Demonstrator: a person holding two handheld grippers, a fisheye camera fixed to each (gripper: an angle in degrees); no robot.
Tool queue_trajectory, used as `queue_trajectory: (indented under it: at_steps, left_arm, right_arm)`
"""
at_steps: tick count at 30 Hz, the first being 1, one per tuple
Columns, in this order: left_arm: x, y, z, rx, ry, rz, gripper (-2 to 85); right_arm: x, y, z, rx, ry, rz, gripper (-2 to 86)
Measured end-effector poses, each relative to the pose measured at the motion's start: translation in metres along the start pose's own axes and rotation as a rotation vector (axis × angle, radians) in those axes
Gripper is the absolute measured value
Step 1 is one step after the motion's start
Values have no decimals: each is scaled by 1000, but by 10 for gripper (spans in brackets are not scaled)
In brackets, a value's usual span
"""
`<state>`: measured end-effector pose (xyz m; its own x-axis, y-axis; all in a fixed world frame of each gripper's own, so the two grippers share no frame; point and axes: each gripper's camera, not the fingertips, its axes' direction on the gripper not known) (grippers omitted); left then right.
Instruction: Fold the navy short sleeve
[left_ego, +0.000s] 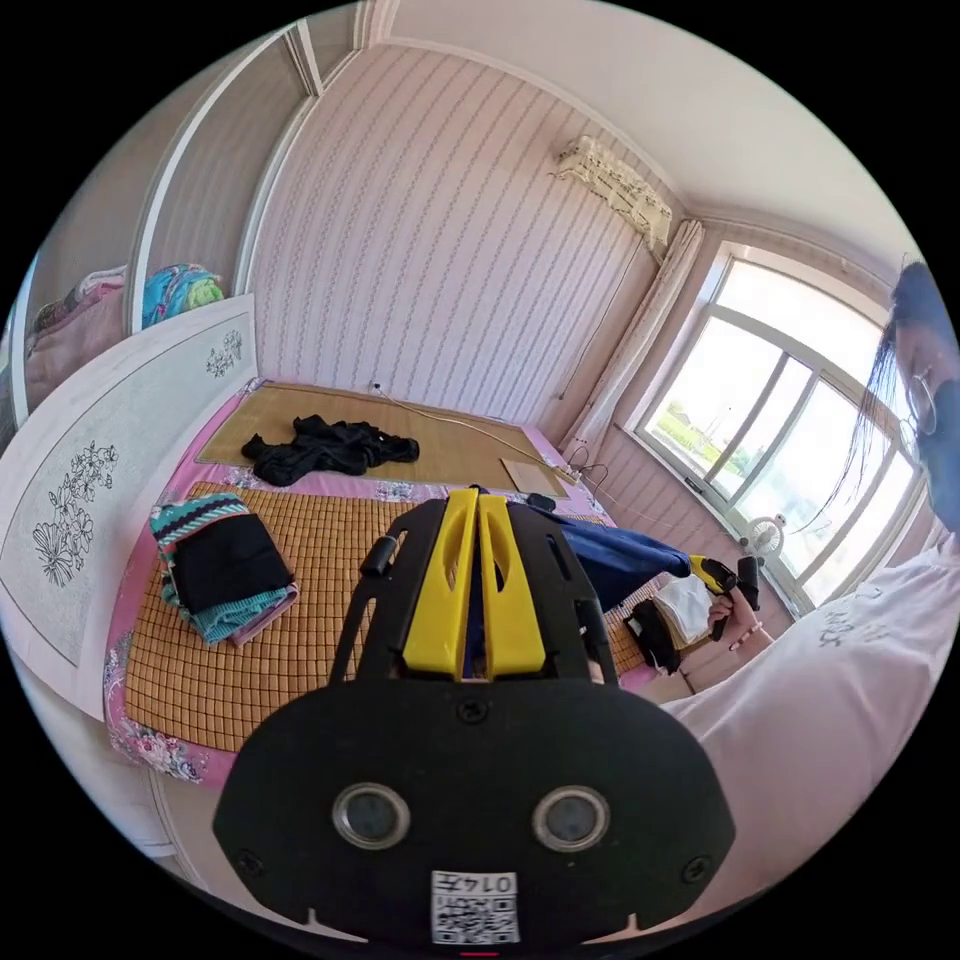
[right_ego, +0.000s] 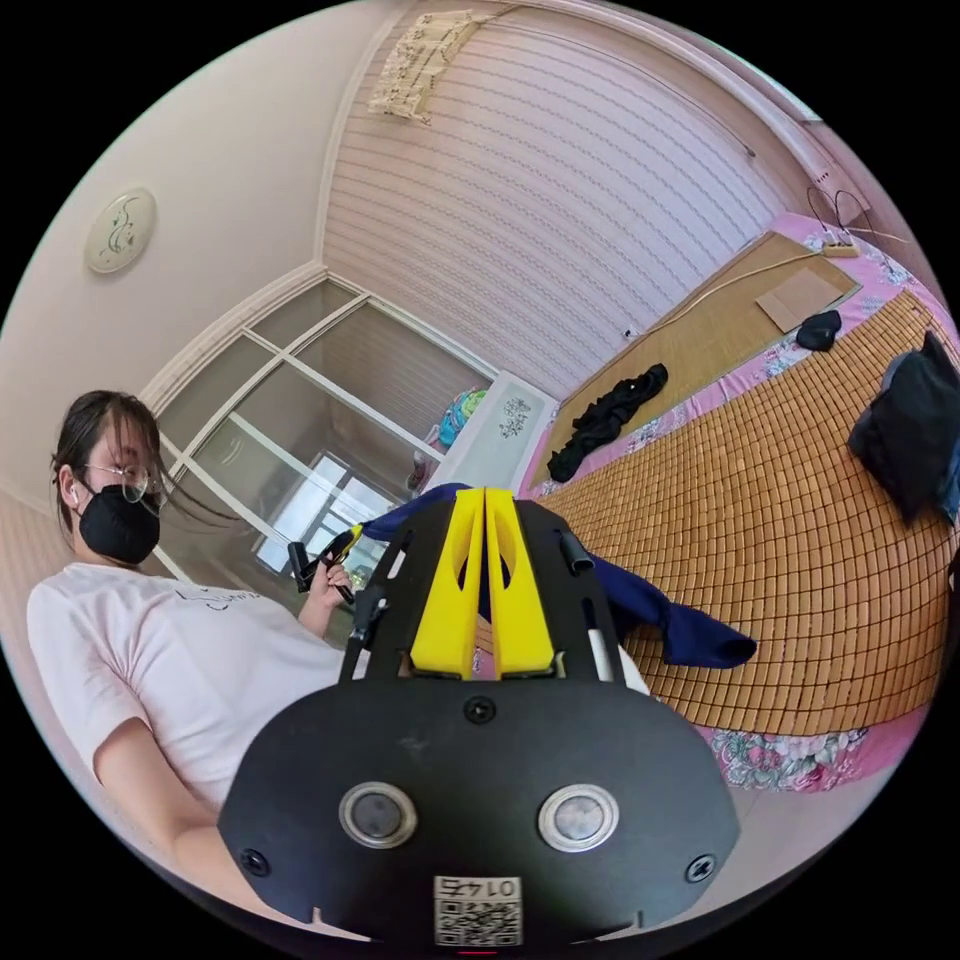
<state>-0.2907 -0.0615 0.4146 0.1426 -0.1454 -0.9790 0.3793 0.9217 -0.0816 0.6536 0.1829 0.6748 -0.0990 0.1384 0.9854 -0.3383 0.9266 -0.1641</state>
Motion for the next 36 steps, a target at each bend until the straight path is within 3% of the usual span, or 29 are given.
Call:
queue_trajectory:
  at_steps: [4,8,10,12,17,22,26,30,36]
  left_arm:
    - [1,23,-3,68,125,57,-10]
    - [-23,58,-69,445,338,84,-10]
    - [-40,63,-77,425,229,52,-10]
    - [-65,68,-38,233,43,15,-10]
    - [-117,125,147,-185,20,-103,-9]
    - [-132,251,374,-658,156,-198,-3]
    - [-84,361,524,-981,192,-48,47]
    - [-24,439,627,-1136,190,204,69]
    - [-3,505,734,-1229,214,222,94]
  right_arm:
    - [-41,-11,-30,52,-50,-44,-4]
    - [-102,-32,-58,76,-61,-133,-4]
    - [-121,-49,-50,-2,21,-132,-4]
    - [-119,-67,-19,-145,154,-90,-4]
    - [-47,-51,50,-325,343,220,-3]
    - [-18,-21,68,-306,467,463,-3]
    - [-22,-15,49,-239,558,561,-3]
    - [-24,-18,36,-234,574,623,-3]
    - [-38,-29,30,-350,615,623,-3]
